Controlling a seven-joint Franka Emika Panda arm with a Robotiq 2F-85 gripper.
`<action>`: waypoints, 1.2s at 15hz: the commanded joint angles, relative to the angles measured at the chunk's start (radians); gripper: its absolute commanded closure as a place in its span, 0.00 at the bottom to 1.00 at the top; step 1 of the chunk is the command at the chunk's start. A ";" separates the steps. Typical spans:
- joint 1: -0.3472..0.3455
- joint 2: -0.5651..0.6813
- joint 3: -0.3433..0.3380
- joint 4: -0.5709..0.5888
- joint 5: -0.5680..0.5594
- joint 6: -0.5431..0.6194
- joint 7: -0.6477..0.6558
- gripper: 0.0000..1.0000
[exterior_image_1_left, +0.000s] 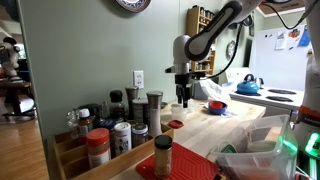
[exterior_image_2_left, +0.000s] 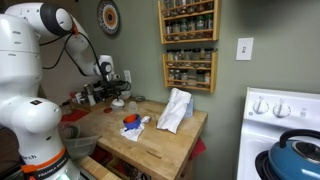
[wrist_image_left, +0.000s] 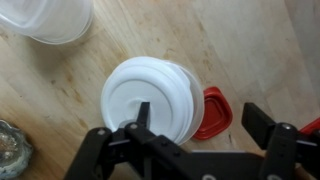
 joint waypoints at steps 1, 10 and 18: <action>-0.018 -0.021 0.021 -0.024 0.052 -0.039 -0.065 0.06; -0.015 -0.040 0.019 -0.039 0.105 -0.048 -0.123 0.09; -0.010 -0.061 0.024 -0.051 0.133 -0.042 -0.145 0.22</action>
